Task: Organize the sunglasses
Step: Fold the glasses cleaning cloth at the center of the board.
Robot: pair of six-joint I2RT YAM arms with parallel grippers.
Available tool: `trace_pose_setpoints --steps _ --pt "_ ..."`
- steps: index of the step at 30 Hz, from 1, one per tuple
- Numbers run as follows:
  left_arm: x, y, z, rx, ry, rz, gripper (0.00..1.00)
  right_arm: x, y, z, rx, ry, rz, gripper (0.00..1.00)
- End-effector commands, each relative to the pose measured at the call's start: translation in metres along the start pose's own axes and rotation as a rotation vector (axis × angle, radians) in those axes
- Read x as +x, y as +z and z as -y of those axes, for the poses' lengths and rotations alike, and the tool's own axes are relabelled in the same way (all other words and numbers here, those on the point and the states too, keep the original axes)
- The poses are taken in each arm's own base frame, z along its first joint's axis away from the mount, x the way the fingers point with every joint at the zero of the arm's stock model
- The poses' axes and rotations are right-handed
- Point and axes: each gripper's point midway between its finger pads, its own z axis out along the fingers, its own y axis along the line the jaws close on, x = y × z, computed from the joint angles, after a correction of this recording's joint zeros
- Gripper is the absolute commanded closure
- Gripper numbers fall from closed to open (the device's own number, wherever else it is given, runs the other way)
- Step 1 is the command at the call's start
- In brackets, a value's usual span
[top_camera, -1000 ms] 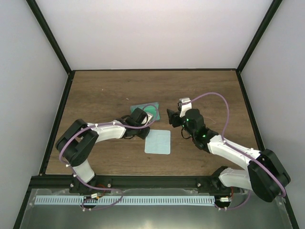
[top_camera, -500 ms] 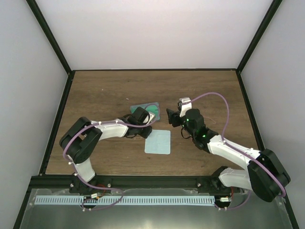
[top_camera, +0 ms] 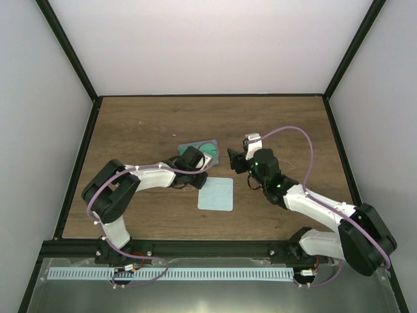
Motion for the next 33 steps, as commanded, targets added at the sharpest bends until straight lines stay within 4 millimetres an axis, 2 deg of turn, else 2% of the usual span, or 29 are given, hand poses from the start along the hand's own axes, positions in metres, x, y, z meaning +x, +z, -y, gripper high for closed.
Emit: trace_pose_setpoints --steps 1,14,28,33 --pt "0.006 0.006 0.000 -0.003 0.000 -0.029 0.81 0.000 0.002 0.003 0.004 -0.005 0.008 0.33" --pt "0.005 0.007 -0.004 -0.025 -0.018 -0.019 0.82 0.005 0.005 0.003 0.004 -0.006 -0.007 0.33" --pt "0.000 0.002 -0.006 -0.040 -0.030 0.001 0.94 0.014 0.012 0.000 -0.006 -0.011 -0.049 0.32" --pt "-0.001 0.000 -0.006 -0.043 -0.032 0.011 0.96 0.018 0.016 -0.001 -0.012 -0.011 -0.066 0.32"
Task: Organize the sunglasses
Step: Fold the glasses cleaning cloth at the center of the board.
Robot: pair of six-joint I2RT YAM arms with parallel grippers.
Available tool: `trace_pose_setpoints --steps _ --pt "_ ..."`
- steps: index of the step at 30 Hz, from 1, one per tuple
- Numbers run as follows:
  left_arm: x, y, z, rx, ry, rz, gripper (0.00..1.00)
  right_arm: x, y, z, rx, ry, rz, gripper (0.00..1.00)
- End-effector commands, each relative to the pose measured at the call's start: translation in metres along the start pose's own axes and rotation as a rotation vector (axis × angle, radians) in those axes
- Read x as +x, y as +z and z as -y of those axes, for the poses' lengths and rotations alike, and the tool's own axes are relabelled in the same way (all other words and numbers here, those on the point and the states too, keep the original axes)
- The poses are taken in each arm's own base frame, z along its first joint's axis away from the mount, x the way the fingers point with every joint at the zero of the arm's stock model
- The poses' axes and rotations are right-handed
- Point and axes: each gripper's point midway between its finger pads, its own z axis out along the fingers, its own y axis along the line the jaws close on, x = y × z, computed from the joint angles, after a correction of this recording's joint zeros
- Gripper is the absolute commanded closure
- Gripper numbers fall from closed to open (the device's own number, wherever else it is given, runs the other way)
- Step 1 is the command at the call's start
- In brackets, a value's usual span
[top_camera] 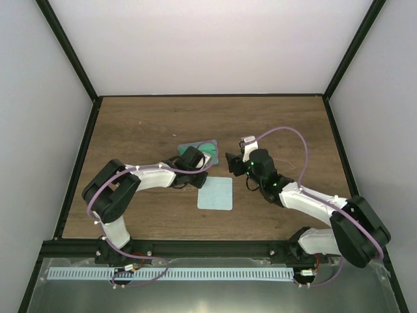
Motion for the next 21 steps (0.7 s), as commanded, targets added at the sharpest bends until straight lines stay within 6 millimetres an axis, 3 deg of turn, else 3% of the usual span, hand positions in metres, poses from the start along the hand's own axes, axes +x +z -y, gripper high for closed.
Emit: trace_pose_setpoints --steps 1,7,21 --pt "0.000 -0.001 0.000 -0.007 0.001 0.004 0.96 -0.005 0.004 -0.002 -0.010 0.000 0.006 0.32" --pt "-0.002 -0.002 0.002 0.004 -0.002 0.010 0.96 0.010 0.012 0.003 0.013 -0.009 -0.049 0.32" --pt "-0.004 -0.005 0.003 0.005 -0.007 0.020 0.96 0.092 0.029 0.020 0.059 -0.026 -0.279 0.39"
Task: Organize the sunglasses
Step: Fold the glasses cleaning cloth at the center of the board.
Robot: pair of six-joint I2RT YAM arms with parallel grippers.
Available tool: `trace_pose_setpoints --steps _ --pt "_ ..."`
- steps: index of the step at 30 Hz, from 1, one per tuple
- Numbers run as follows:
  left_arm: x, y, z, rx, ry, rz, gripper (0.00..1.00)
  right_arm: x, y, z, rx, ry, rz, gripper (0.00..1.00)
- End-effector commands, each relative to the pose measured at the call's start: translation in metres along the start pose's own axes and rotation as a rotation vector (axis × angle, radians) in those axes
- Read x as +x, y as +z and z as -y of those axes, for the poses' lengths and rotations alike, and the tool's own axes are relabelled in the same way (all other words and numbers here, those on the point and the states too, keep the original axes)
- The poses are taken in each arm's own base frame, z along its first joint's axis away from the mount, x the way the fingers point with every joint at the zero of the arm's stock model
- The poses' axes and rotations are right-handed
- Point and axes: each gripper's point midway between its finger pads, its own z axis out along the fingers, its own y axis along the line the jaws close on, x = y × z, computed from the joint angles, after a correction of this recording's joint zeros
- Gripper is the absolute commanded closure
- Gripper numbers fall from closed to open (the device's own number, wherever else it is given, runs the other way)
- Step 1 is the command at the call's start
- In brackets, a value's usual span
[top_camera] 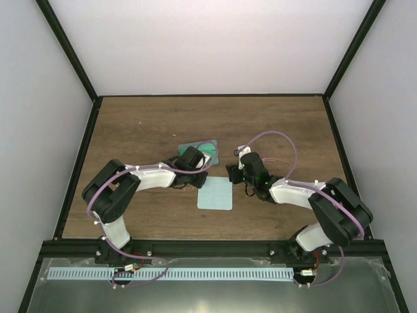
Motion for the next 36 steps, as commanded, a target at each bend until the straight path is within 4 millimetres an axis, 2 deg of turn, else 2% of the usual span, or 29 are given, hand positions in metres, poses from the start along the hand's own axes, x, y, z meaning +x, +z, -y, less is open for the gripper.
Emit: trace_pose_setpoints --steps 1,5,12,19,22,25,36 --pt "-0.004 -0.005 0.003 0.005 0.000 0.019 0.96 0.026 0.011 0.003 -0.001 -0.007 -0.085 0.38" --pt "-0.008 -0.011 0.003 0.000 0.004 0.035 0.96 0.041 0.018 0.005 0.006 -0.011 -0.151 0.35" --pt "-0.008 -0.012 0.003 0.003 0.004 0.035 0.96 0.047 0.010 0.003 -0.017 0.005 -0.155 0.36" --pt "-0.005 -0.009 0.003 0.006 0.000 0.024 0.96 0.060 0.017 0.001 -0.030 -0.006 -0.196 0.47" --pt "-0.005 -0.008 0.003 0.004 0.001 0.019 0.96 0.061 0.020 -0.002 -0.042 -0.017 -0.197 0.50" --pt "-0.004 -0.007 0.002 -0.002 0.000 0.017 0.96 0.064 0.023 -0.004 -0.046 -0.033 -0.206 0.57" --pt "-0.004 -0.008 0.000 -0.011 0.000 0.015 0.96 0.067 0.031 -0.012 -0.050 -0.067 -0.225 0.76"
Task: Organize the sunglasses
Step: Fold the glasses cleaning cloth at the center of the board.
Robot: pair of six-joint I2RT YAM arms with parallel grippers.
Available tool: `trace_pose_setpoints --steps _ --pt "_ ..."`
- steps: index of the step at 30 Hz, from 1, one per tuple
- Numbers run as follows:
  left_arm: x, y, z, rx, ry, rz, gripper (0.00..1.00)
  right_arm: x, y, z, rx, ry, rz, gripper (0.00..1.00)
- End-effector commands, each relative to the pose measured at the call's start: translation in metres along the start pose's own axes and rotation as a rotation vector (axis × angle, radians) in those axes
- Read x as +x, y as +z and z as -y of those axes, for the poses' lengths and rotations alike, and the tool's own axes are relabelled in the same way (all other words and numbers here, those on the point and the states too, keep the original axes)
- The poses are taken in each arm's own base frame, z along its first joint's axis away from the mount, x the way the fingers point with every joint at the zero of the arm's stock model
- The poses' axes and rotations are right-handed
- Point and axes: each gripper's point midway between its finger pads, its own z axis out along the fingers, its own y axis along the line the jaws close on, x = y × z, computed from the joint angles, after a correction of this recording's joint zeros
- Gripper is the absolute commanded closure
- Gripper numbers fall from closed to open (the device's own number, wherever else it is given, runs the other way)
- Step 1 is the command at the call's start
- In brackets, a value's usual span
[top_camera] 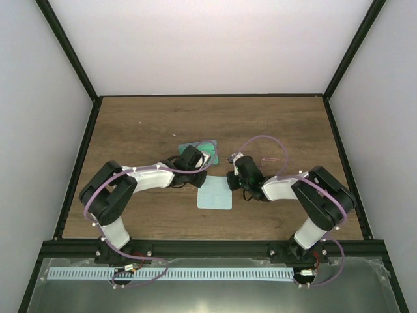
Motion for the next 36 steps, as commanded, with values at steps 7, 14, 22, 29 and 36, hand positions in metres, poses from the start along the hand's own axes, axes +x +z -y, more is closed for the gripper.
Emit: trace_pose_setpoints --steps 7,14,22,29,36 --pt "0.000 0.000 0.001 -0.005 -0.003 -0.004 0.96 0.009 -0.003 -0.009 0.006 -0.027 -0.036 0.75" --pt "0.001 0.000 0.002 -0.001 -0.005 -0.006 0.96 0.015 -0.005 -0.010 0.018 -0.025 -0.044 0.74" --pt "0.001 0.000 0.001 -0.004 -0.007 -0.006 0.96 0.016 -0.004 -0.008 0.026 -0.018 -0.043 0.78" --pt "0.001 0.001 0.000 -0.008 -0.006 -0.009 0.96 0.018 -0.002 -0.006 0.035 -0.023 -0.051 0.89" --pt "0.001 0.001 0.001 -0.007 -0.007 -0.011 0.96 0.018 -0.002 -0.006 0.039 -0.019 -0.048 0.99"
